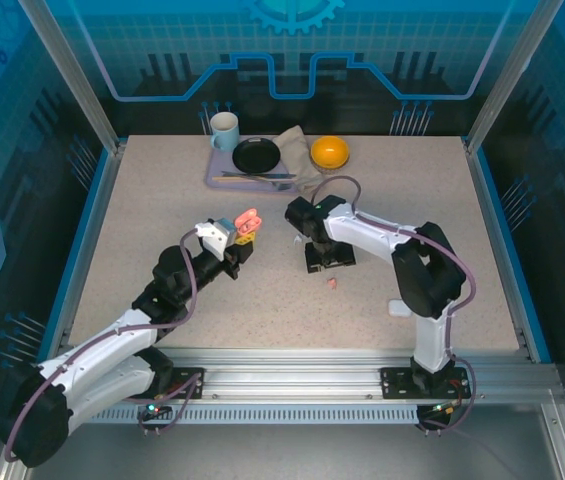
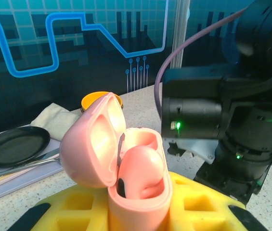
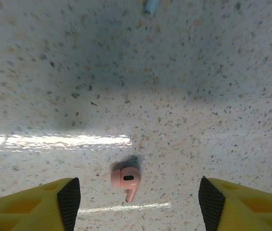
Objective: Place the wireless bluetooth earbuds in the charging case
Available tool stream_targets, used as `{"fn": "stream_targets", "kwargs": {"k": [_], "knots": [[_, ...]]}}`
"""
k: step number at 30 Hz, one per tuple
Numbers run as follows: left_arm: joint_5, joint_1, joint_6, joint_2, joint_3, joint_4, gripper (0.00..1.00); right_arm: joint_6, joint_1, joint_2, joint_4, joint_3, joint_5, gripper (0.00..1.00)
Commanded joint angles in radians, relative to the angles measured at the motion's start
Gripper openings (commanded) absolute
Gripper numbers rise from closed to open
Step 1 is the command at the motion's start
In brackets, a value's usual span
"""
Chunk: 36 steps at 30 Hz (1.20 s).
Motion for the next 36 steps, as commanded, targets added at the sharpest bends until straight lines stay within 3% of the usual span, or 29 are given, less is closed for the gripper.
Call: {"fn": "stream_targets", "kwargs": {"k": [1,8,17,36], "knots": [[0.026,0.007,-0.018,-0.004,-0.018,0.057,0.0,0.01,0.014,0.024,-0.034,0.002,0.005,0.66],[0.032,0.011,-0.012,-0.004,-0.022,0.057,0.0,0.009,0.016,0.037,0.017,-0.046,-0.024,0.56],[0.035,0.011,-0.01,0.008,-0.022,0.061,0.0,-0.004,0.016,0.01,0.09,-0.137,-0.063,0.54],[0.047,0.013,-0.009,0.046,0.006,0.054,0.0,0.009,-0.015,0.003,0.148,-0.135,-0.083,0.45]]}}
